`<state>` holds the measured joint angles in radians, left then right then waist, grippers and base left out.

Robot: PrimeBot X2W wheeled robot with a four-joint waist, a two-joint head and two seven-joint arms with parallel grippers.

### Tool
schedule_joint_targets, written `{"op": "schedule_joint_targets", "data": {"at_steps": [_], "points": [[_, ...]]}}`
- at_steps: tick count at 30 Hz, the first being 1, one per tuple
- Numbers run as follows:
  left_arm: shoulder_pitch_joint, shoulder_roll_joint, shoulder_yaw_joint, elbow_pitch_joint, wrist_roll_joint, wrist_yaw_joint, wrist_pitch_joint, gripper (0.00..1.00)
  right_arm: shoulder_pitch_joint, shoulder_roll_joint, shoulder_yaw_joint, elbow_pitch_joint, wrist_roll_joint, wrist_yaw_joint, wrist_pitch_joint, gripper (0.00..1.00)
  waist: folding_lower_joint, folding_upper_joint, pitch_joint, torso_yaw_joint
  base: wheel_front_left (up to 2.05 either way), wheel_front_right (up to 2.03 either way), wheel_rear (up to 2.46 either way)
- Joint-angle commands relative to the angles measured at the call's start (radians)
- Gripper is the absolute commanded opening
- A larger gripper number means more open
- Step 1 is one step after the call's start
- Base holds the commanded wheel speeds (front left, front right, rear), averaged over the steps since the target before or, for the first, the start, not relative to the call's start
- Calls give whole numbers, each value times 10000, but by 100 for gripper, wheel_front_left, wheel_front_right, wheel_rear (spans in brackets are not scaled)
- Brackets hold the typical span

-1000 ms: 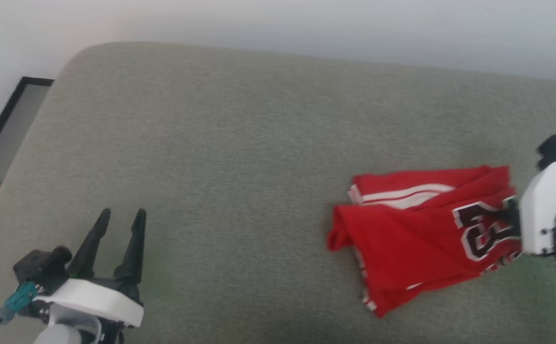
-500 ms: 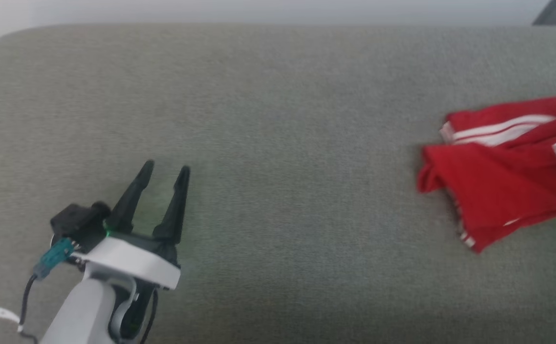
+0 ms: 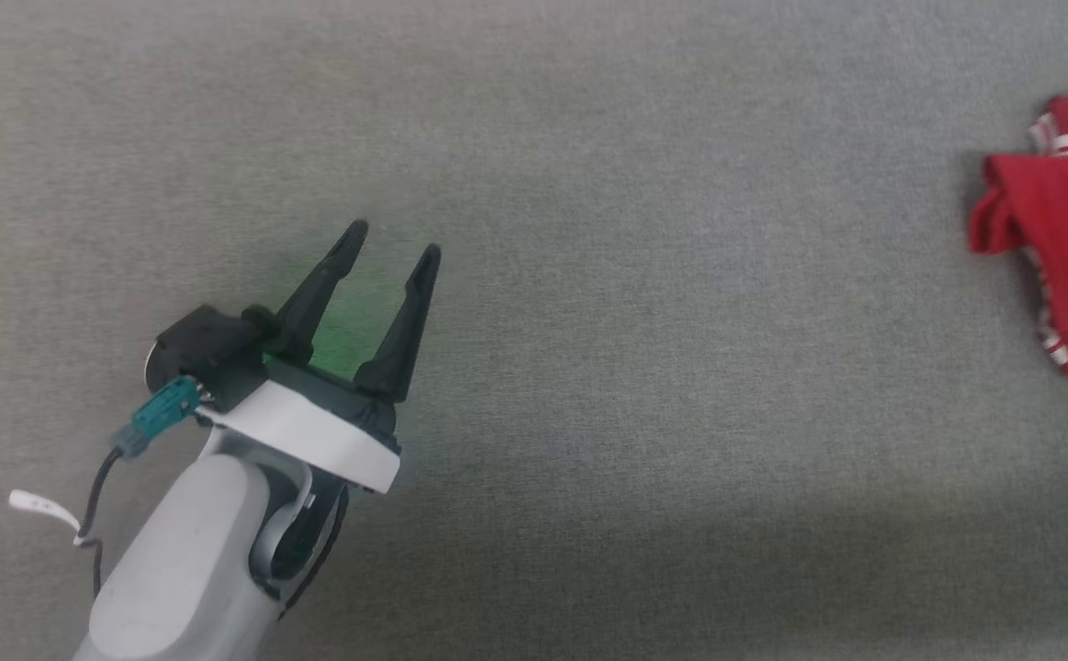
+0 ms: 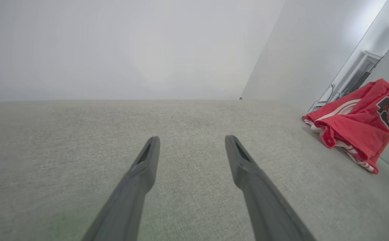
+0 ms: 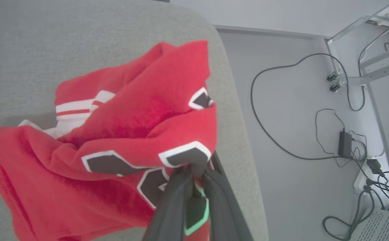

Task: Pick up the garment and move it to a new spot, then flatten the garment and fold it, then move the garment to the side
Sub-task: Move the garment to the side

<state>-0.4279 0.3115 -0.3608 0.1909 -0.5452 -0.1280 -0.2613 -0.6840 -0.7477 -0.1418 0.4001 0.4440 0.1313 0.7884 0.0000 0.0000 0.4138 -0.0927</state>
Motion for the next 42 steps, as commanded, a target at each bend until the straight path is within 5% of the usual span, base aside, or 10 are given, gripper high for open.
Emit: {"op": "schedule_joint_targets", "data": {"at_steps": [1, 8, 21, 22, 25, 26, 42], "points": [[-269, 72, -121, 7, 54, -23, -47, 100, -247, -130, -53, 157, -204, -11, -258, 0, 0, 0, 234, -181, 0, 0, 0], [-823, 148, -491, -26, 30, -23, -47, 100, -806, -539, -380, 1109, -1136, -14, -1383, 0, 0, 0, 684, -289, 0, 0, 0], [-1317, 247, -763, 18, -157, -23, -47, 100, -1505, 264, -841, 3216, -2174, -13, -2554, 0, 0, 0, 1133, -26, 0, 0, 0], [-1326, 262, -766, 25, -173, -23, -47, 100, -1585, 286, -890, 3390, -2322, -15, -2640, 5, 0, 0, 1140, 2, 0, 0, 0], [-1278, 291, -700, -11, -233, -23, -47, 100, -1823, 402, -1015, 3751, -2610, -13, -2878, 54, 0, 0, 1131, 50, 0, 0, 0], [-1249, 315, -669, -15, -227, -23, -47, 100, -1880, 418, -1036, 3845, -2683, -13, -2953, 100, 0, 0, 1118, 58, 0, 0, 0], [-372, 324, 456, -451, -46, -24, -48, 100, -2316, 1245, -806, 4161, -2541, -13, -4069, 100, 0, 0, 182, 11, 0, 0, 0]]}}
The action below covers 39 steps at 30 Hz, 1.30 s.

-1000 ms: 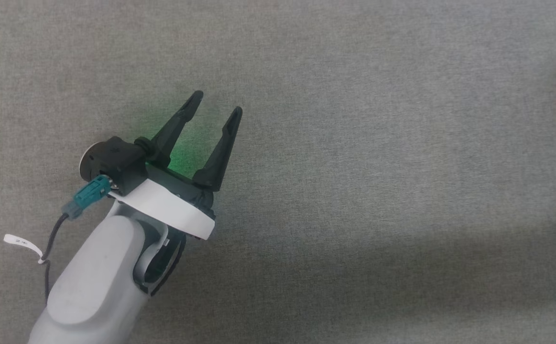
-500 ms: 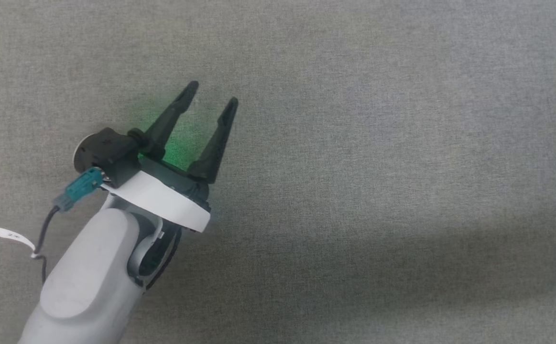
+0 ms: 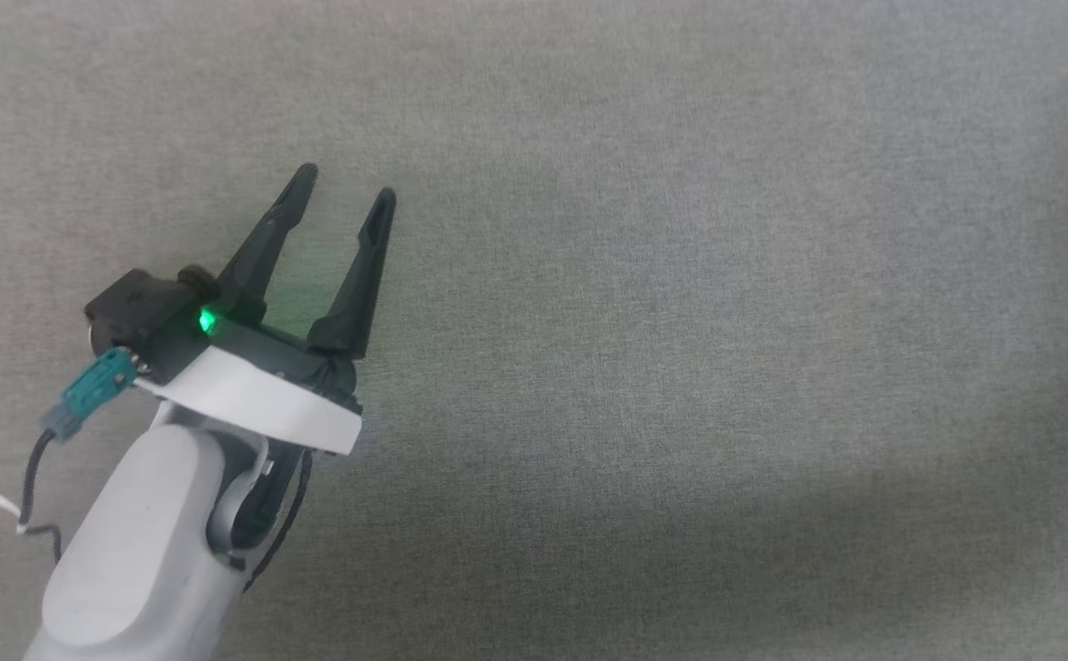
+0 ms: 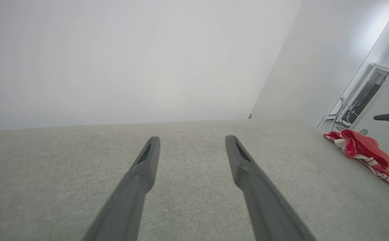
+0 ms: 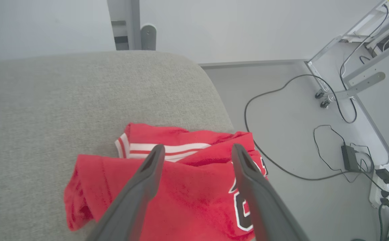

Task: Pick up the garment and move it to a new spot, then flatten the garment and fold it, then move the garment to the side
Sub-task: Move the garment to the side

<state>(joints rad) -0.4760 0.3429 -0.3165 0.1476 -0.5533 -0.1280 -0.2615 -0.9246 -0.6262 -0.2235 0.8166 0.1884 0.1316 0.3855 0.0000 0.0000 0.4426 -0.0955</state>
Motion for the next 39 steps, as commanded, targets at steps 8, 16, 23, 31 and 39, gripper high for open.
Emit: {"op": "schedule_joint_targets", "data": {"at_steps": [8, 16, 23, 31, 39], "points": [[1095, -172, 1076, -7, 418, -24, -46, 100, 835, 995, 1077, -765, 979, -17, -1242, 100, 0, 0, -1092, 293, 0, 0, 0], [2065, 8, 1748, -63, 563, -24, -47, 100, 1844, 1582, 1896, -1676, 1830, -18, -2218, 100, 0, 0, -1884, 591, 0, 0, 0], [3135, -2, 2439, -263, 845, -24, -46, 100, 3082, 1798, 2464, -2635, 2366, -17, -3164, 100, 0, 0, -2597, 832, 0, 0, 0], [4377, -13, 3165, -410, 981, -24, -46, 100, 4607, 2014, 2902, -3512, 2500, -17, -4273, 100, 0, 0, -3395, 933, 0, 0, 0], [5442, -174, 3842, -549, 1087, -24, -46, 100, 5895, 2304, 3055, -3922, 2384, -17, -5061, 100, 0, 0, -4043, 922, 0, 0, 0]]}}
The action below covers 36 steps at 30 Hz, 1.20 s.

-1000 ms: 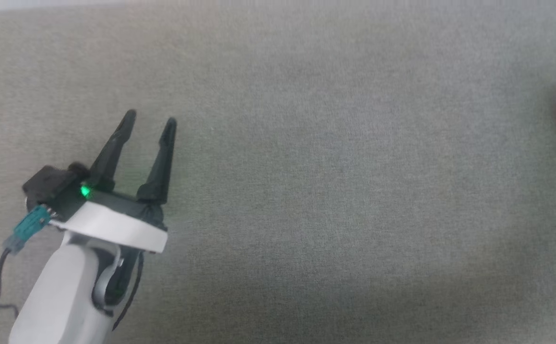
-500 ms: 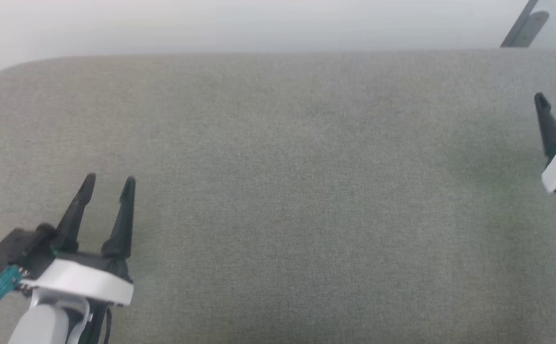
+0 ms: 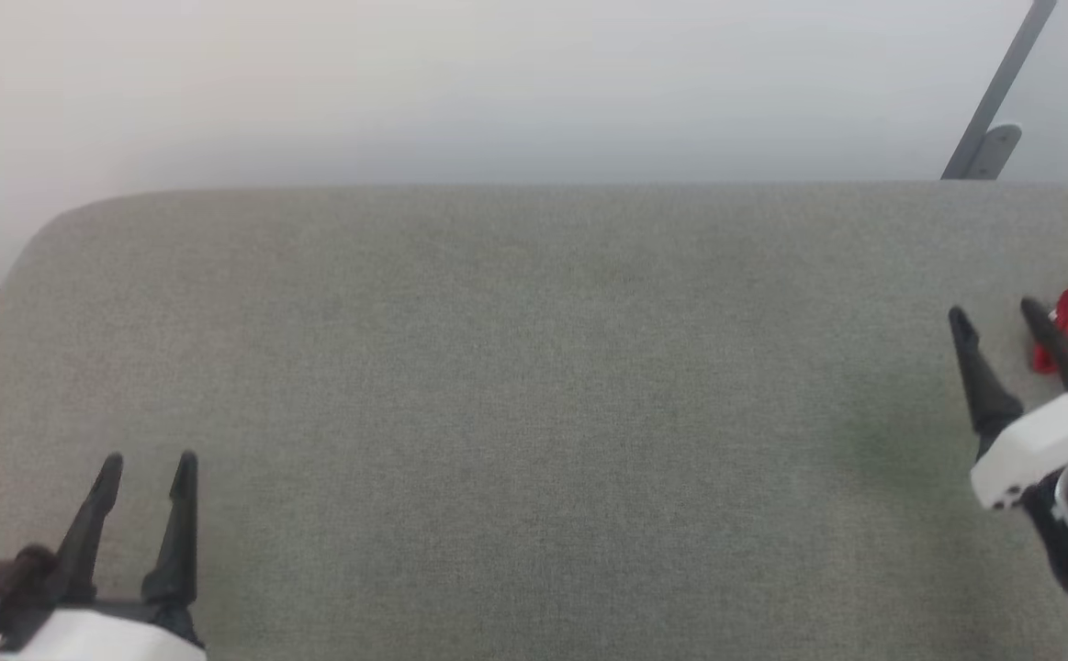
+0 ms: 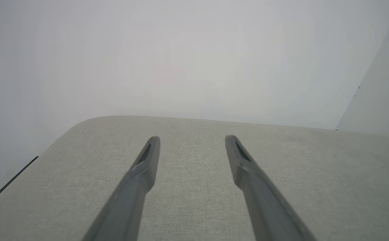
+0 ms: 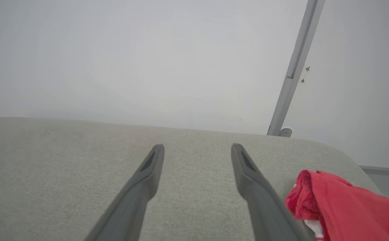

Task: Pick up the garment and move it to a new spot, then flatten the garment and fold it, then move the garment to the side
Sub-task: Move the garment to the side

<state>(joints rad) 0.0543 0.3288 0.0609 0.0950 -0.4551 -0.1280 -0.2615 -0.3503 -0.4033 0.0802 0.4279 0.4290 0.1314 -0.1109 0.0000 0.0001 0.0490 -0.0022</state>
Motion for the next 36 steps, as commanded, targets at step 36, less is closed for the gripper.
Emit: {"op": "schedule_joint_targets", "data": {"at_steps": [36], "points": [[1519, -278, 780, -204, -149, -25, -46, 100, 3194, 1404, -869, -1745, -390, -14, -501, 100, 0, -1, -859, -223, 0, 0, 0]]}}
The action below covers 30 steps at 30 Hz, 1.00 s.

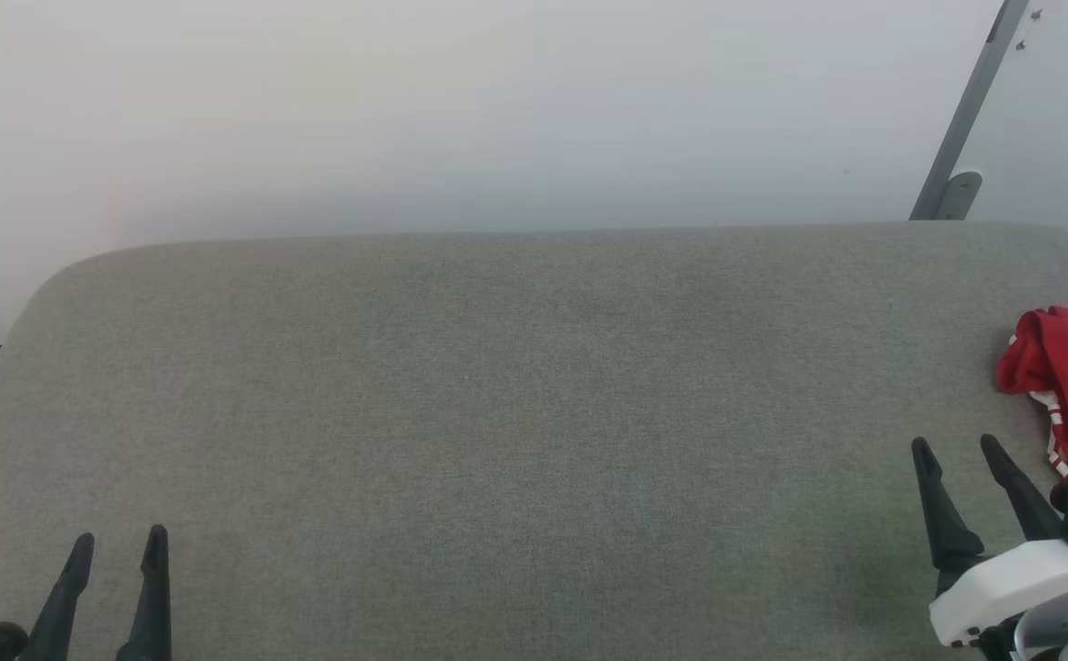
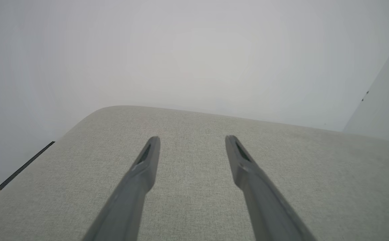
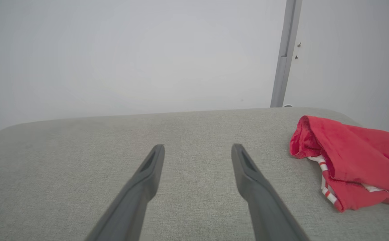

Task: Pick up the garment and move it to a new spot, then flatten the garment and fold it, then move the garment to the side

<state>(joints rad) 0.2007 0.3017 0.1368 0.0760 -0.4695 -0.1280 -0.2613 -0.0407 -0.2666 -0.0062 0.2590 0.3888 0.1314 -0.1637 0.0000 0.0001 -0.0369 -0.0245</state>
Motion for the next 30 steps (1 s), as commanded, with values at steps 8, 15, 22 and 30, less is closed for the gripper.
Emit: {"op": "schedule_joint_targets", "data": {"at_steps": [8, 15, 22, 30], "points": [[5, 69, -127, 5, -3, -25, -48, 100, 193, 179, -100, -188, -131, -15, 117, 100, 0, -1, 18, -7, 0, 0, 0], [45, 105, -206, -47, -80, -25, -49, 100, 242, 258, -128, -293, -187, -14, 165, 100, 0, -1, 13, -23, 0, 0, 0], [-4, 70, -295, -3, -152, 0, 7, 0, 167, 253, -98, -231, -106, 0, 162, 0, 0, -1, 5, -29, 0, 0, 0], [-169, -297, -379, 328, -858, 0, 261, 0, 206, 492, -129, 11, 666, 0, 357, 0, 0, -1, 20, -20, 0, 0, 0]]}}
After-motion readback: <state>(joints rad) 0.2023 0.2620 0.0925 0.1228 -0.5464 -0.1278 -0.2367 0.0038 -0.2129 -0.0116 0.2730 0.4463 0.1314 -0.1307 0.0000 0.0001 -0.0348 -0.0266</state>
